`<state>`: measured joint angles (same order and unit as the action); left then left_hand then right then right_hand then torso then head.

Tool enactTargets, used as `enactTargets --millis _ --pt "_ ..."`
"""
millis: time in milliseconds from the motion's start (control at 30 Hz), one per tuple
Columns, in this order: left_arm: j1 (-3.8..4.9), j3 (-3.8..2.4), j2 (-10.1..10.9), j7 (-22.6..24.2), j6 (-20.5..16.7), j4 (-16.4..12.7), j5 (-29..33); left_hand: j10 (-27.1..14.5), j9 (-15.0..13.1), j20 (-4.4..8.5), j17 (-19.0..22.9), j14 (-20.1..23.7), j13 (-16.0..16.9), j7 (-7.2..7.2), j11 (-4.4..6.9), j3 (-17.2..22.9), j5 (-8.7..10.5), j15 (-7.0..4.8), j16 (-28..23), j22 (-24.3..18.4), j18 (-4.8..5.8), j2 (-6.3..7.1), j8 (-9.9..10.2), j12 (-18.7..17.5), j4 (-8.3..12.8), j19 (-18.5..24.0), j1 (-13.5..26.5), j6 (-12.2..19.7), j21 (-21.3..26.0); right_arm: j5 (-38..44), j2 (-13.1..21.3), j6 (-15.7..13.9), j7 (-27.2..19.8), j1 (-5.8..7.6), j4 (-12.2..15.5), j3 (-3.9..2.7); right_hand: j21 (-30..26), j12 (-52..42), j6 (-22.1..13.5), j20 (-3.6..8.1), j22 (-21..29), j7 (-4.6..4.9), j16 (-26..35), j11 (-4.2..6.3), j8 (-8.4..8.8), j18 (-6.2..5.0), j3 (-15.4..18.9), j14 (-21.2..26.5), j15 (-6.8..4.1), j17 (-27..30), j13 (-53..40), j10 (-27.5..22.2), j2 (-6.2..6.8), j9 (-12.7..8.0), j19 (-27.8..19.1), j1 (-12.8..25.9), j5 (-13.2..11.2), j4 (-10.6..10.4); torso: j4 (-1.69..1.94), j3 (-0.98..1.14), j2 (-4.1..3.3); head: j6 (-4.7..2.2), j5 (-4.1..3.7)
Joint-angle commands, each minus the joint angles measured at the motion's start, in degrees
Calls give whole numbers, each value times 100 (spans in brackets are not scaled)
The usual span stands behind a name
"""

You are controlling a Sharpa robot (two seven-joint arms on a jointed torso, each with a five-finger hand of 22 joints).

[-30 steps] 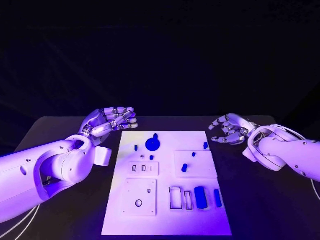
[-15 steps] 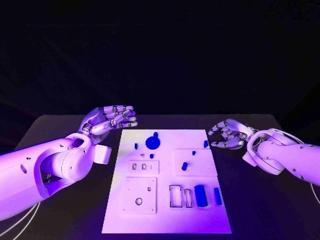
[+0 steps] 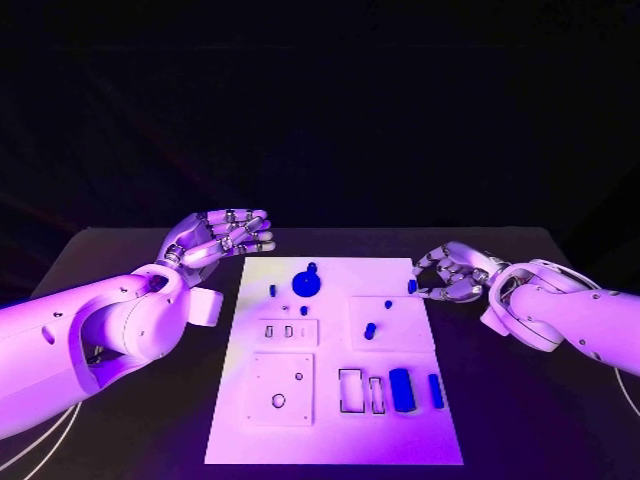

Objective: Assemble the parts on the task board

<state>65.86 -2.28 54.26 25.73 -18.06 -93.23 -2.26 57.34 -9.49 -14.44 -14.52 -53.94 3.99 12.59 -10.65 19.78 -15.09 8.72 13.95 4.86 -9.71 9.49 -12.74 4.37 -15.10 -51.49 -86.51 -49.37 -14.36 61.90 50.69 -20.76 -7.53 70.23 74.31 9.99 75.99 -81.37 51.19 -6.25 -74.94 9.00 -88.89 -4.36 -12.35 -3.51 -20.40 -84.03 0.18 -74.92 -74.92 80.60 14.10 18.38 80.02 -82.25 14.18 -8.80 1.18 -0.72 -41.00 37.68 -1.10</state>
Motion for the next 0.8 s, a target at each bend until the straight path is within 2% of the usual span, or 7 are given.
enactTargets --millis 33,133,367,800 --pt "5 -4 -5 48 89 -11 11 8 -5 -23 -6 44 -5 109 -21 45 21 -11 -39 -7 -77 40 29 -33 3 -7 6 41 34 46 -30 149 -28 -22 -10 1 40 -35 31 -2 -171 20 -15 -5 10 -30 -2 -515 11 -1155 -448 44 -11 -1 36 68 -17 -41 -4 -2 4 13 20" --pt "5 -4 -1 45 87 -12 10 8 -5 -23 -6 44 -5 109 -21 45 21 -11 -39 -7 -77 40 29 -33 3 -7 6 41 34 44 -55 150 -16 -32 -23 1 50 -42 44 -4 -181 21 -15 -6 7 -28 -2 -515 12 -1153 -455 51 -16 1 44 80 -17 -49 -7 3 5 16 19" --pt "5 -4 4 42 84 -15 8 12 -9 -24 -16 45 -5 109 -20 53 20 -12 -45 -11 -77 42 27 -37 7 -7 8 40 36 39 -126 151 56 -46 -76 6 114 -86 127 -8 -250 13 -12 0 -13 -11 -29 -513 11 -1143 -505 103 -82 9 98 145 -12 -108 9 -7 8 5 13" --pt "5 -4 21 36 78 -20 8 12 -9 -24 -16 45 -5 109 -20 53 20 -12 -45 -11 -77 42 27 -37 7 -7 8 40 36 39 -232 174 159 -80 -157 11 190 -132 339 17 -335 -42 -22 47 -103 8 -120 -522 -26 -1180 -559 162 -170 43 164 185 -12 -152 0 -2 6 6 25"
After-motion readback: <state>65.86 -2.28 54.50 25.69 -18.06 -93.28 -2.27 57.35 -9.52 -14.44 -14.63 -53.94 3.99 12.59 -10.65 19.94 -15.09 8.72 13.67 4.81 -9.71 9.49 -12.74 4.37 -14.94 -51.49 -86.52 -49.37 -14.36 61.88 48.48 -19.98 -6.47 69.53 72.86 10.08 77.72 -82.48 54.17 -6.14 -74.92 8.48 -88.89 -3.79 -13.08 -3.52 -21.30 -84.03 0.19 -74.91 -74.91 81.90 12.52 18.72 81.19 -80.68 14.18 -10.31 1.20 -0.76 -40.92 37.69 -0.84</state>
